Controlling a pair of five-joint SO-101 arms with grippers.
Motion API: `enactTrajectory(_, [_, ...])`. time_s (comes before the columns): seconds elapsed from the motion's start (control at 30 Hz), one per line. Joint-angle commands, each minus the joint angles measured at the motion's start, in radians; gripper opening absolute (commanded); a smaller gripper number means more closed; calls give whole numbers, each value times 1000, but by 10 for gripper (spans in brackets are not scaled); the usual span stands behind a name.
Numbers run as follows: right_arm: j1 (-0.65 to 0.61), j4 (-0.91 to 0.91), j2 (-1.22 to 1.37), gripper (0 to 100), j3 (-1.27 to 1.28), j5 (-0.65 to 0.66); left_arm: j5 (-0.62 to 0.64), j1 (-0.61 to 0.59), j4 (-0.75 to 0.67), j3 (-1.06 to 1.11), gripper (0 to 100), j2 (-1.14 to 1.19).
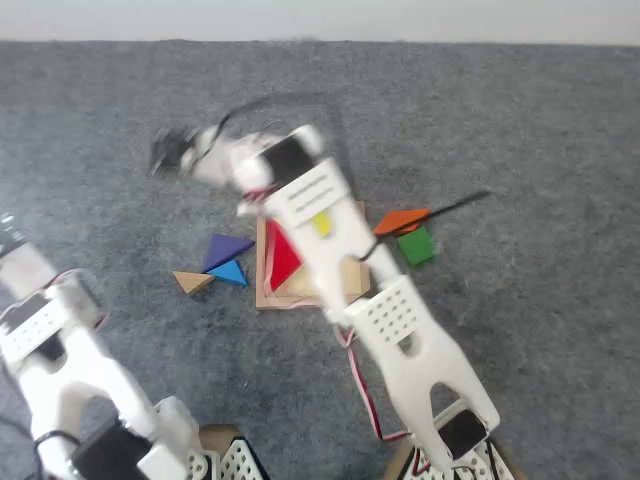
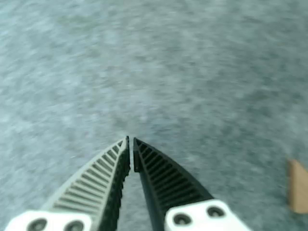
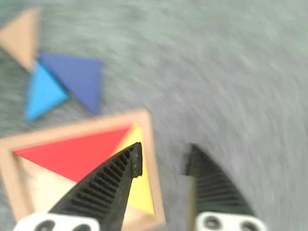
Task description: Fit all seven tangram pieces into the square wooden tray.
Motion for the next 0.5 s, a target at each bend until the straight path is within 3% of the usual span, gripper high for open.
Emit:
enactTrajectory(0.0, [131,48,-111,17,-18,-155,-21,227,-23,-65,40,-41])
enactTrajectory(0.17, [298,53,-245,6,89,-229,-133,511,-20,-148,131,-35])
enactTrajectory(0.37, [456,44,-581,7,578,-222,-221,632,104,-386,135,109])
enactTrajectory(0.47, [510,27,-751,7,865,-190,-362,681,241,-573,135,325])
